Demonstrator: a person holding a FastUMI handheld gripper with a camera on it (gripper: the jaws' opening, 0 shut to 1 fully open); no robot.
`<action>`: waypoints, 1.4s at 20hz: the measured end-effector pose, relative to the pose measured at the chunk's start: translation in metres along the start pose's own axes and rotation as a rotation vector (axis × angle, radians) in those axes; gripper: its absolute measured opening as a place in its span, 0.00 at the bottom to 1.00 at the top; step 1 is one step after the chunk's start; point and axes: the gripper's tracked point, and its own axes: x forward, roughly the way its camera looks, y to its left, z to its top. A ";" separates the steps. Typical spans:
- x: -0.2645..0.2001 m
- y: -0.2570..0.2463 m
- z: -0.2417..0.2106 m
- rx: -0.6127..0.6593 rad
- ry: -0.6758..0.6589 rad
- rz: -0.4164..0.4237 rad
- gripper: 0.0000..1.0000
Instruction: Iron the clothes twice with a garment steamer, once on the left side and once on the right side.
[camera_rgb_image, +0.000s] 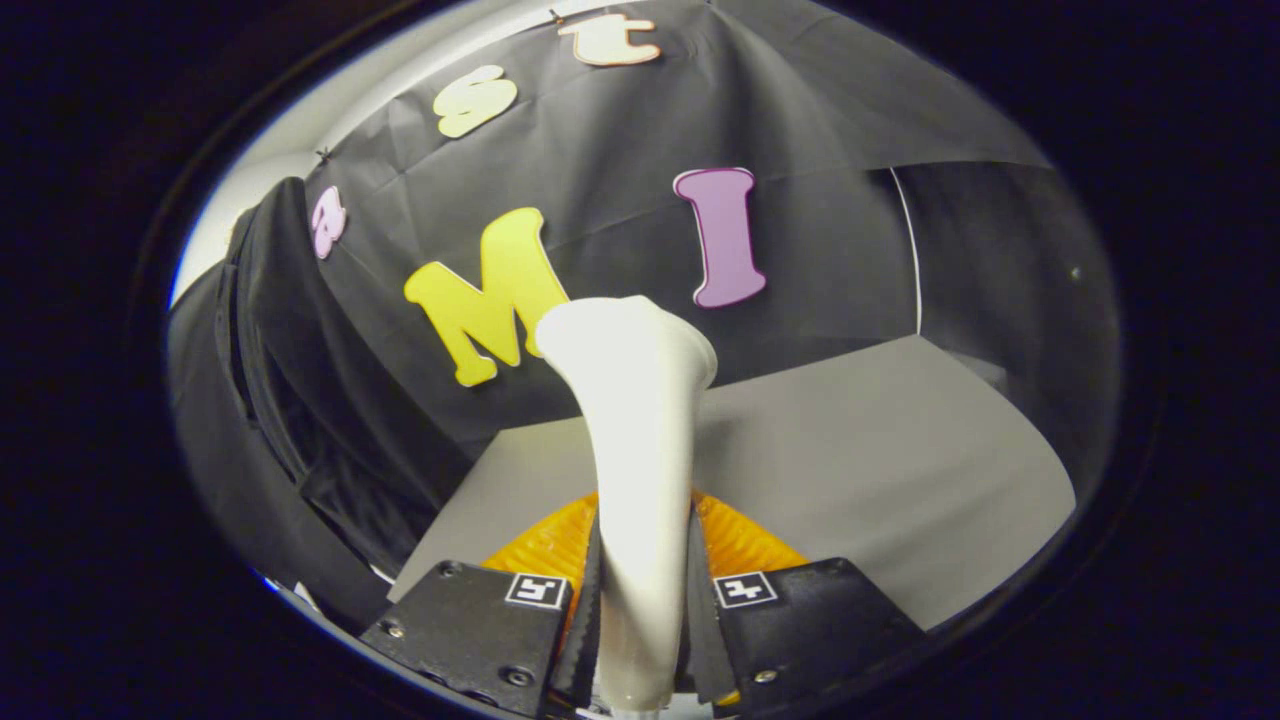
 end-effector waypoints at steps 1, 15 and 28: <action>-0.002 0.005 -0.003 -0.012 -0.002 0.002 0.39; -0.108 0.178 0.039 -0.208 -0.233 0.064 0.38; -0.117 0.349 0.092 -0.370 -0.411 0.015 0.38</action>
